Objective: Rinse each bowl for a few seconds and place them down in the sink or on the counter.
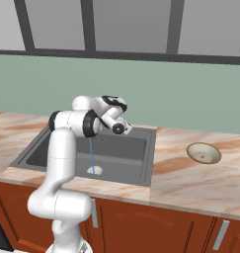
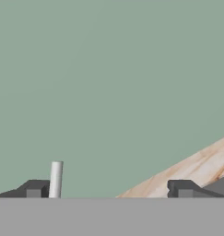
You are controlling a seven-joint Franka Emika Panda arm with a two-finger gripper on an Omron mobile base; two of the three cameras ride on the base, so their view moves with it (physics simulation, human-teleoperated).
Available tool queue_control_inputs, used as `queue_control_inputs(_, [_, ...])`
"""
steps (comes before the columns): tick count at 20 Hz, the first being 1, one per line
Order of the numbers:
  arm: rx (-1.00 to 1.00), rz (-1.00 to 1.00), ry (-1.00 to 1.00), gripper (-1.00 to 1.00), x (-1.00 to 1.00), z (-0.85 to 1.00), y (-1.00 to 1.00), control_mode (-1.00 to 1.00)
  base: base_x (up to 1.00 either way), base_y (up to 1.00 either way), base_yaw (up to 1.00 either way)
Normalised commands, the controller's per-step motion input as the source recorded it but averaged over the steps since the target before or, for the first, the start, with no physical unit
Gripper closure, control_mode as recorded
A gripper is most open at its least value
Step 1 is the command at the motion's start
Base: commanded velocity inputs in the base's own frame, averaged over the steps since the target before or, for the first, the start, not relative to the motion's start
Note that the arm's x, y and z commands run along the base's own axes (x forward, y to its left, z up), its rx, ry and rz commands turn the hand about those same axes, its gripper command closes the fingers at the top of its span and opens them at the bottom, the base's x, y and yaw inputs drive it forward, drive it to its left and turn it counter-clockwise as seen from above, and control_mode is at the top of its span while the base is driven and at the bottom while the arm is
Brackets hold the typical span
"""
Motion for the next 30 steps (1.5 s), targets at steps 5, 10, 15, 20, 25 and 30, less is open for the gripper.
queue_control_inputs(5, [0.13, -0.01, 0.02, -1.00, -0.06, 0.25, -0.27, -1.00, 0.00, 0.00, 0.00])
queue_control_inputs(10, [0.11, 0.00, 0.00, -1.00, -0.15, 0.42, -0.14, -1.00, 0.00, 0.00, 0.00])
queue_control_inputs(15, [0.10, -0.01, 0.00, -1.00, -0.23, 0.43, -0.16, -1.00, 0.00, 0.00, 0.00])
queue_control_inputs(20, [0.07, -0.02, 0.00, -1.00, -0.43, 0.34, -0.12, -1.00, 0.00, 0.00, 0.00])
queue_control_inputs(25, [0.08, -0.05, 0.00, -1.00, -0.48, 0.31, -0.12, -1.00, 0.00, 0.00, 0.00])
queue_control_inputs(30, [0.09, -0.07, 0.00, -1.00, -0.41, 0.33, -0.14, -1.00, 0.00, 0.00, 0.00])
